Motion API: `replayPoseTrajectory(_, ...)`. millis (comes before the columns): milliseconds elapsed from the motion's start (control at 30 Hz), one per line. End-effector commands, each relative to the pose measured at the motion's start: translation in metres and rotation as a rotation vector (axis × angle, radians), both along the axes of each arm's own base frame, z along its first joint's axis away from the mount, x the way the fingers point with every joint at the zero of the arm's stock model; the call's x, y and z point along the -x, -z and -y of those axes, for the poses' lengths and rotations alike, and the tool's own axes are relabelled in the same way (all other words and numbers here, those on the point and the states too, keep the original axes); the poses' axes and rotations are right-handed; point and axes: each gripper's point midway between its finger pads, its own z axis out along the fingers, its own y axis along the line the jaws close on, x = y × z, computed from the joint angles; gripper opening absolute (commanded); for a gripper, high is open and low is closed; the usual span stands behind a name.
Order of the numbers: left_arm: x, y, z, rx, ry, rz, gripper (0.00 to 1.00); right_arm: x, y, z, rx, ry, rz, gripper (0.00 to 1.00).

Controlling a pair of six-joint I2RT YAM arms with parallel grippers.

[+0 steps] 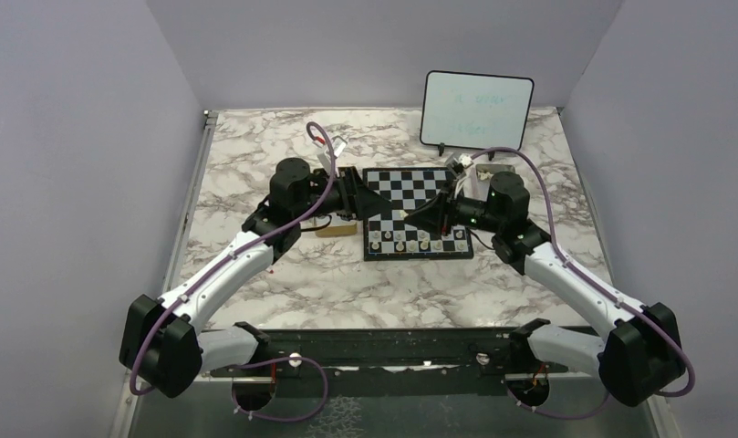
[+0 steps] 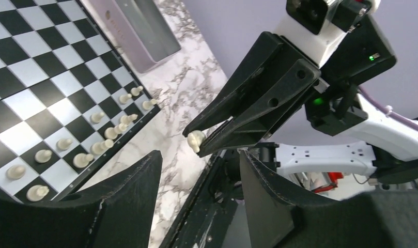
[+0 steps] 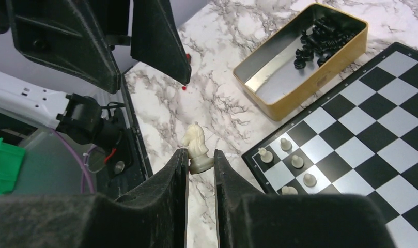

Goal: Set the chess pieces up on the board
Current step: Place the chess piece on the chessboard.

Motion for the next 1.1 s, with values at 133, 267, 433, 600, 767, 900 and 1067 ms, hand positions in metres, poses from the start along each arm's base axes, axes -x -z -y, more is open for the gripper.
replayPoseTrajectory(133, 0.008, -0.018, 0.014, 0.099, 0.095, -0.029, 0.54, 0.023, -0.020, -0.007, -0.072, -0.084, 0.038, 0.14)
replayPoseTrajectory(267, 0.017, -0.012, 0.028, 0.095, 0.156, -0.074, 0.53, 0.024, -0.019, -0.006, -0.069, -0.073, 0.032, 0.14)
replayPoseTrajectory(433, 0.021, -0.005, 0.037, 0.090, 0.184, -0.115, 0.40, 0.023, -0.020, -0.004, -0.062, -0.059, 0.034, 0.14)
replayPoseTrajectory(600, 0.019, -0.004, 0.037, 0.089, 0.176, -0.121, 0.29, 0.023, -0.016, -0.003, -0.050, -0.052, 0.028, 0.14)
replayPoseTrajectory(767, 0.018, 0.000, 0.039, 0.083, 0.177, -0.131, 0.24, 0.023, -0.015, -0.003, -0.048, -0.053, 0.023, 0.14)
replayPoseTrajectory(900, 0.019, 0.002, 0.040, 0.080, 0.189, -0.135, 0.16, 0.023, -0.013, -0.004, -0.044, -0.058, 0.018, 0.15)
replayPoseTrajectory(1067, 0.017, 0.008, 0.040, 0.049, 0.188, -0.126, 0.06, 0.024, -0.008, -0.004, -0.031, -0.063, 0.005, 0.20)
